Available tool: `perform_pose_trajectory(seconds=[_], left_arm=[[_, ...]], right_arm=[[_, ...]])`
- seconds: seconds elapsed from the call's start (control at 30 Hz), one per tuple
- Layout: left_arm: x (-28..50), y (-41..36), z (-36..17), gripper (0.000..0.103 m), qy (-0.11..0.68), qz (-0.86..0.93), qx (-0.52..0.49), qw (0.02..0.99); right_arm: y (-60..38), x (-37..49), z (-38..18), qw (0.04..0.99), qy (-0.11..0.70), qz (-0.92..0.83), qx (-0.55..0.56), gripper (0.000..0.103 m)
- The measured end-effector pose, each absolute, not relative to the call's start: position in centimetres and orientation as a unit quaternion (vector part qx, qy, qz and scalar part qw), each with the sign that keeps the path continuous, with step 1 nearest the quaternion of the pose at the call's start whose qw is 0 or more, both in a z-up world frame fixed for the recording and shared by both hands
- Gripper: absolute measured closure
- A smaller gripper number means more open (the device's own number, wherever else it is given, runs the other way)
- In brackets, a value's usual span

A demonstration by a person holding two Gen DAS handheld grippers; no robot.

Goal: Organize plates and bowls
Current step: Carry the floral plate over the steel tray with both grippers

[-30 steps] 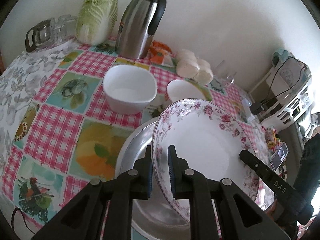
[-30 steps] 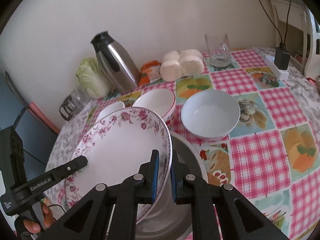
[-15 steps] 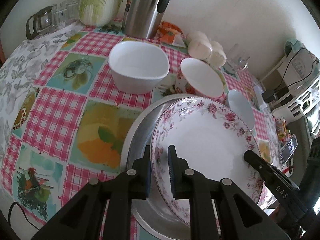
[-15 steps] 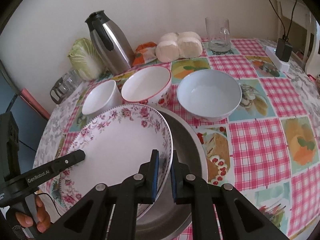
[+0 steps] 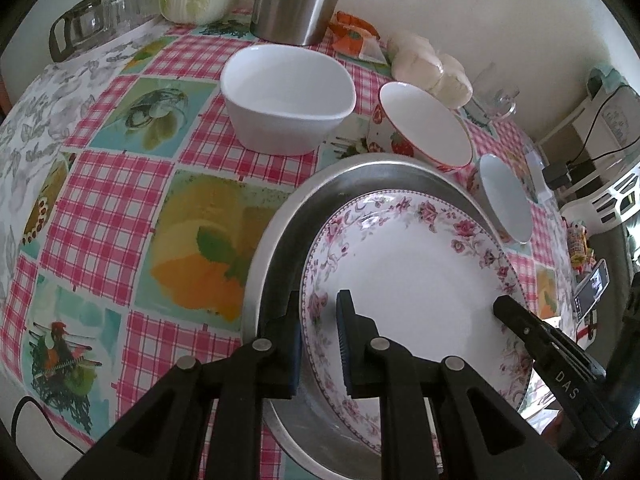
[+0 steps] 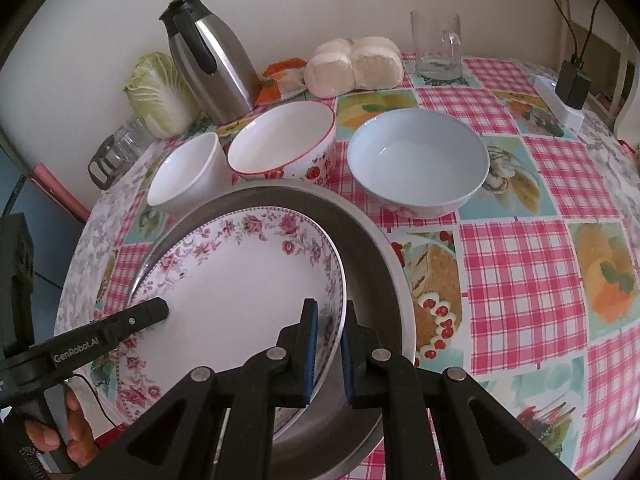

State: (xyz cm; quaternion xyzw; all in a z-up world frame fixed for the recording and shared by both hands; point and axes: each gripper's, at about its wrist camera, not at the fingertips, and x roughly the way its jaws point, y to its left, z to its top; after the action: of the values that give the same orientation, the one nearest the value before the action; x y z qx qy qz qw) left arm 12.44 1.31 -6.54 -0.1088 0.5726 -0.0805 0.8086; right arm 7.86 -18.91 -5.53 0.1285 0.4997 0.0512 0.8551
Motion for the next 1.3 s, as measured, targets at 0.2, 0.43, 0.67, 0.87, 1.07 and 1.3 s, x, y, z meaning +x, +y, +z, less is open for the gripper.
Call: perform_pose_trajectory(seconds=[0.2,0.43,0.67,0.87,1.07,1.3], left_arm=[[12.6,1.1,-6.9,0.087,0.576,-0.078,-0.106,0.807],[12.6,0.6,-7.4,0.087,0.582,-0.079,-0.096,0.803],[12.8,-0.5,-7.6,0.087,0.585,-0.075,-0.078,0.804],[12.9,-0.7,-7.7,0.086,0.583,-0.074,-0.073,0.806],[12.9,-0.9,-7.8,0.084,0.580,-0.074,-0.066,0.808],[13.1,-0.9,-7.9,0.084,0.579,-0.073,-0.065,0.810]], right_arm=[[-18.8,8.0,-5.9,0.853,0.504,0.052,0.124,0.090],[-18.9,8.3,-6.9,0.843,0.520,0.048,0.126,0.089],[-19.1,8.3,-7.5,0.838,0.531,0.041,0.121,0.088],[-19.1,8.5,-7.8,0.838,0.531,0.040,0.119,0.088],[-19.0,8.7,-7.8,0.838,0.530,0.039,0.121,0.088],[-19.0,8.5,-7.6,0.839,0.530,0.041,0.120,0.088]])
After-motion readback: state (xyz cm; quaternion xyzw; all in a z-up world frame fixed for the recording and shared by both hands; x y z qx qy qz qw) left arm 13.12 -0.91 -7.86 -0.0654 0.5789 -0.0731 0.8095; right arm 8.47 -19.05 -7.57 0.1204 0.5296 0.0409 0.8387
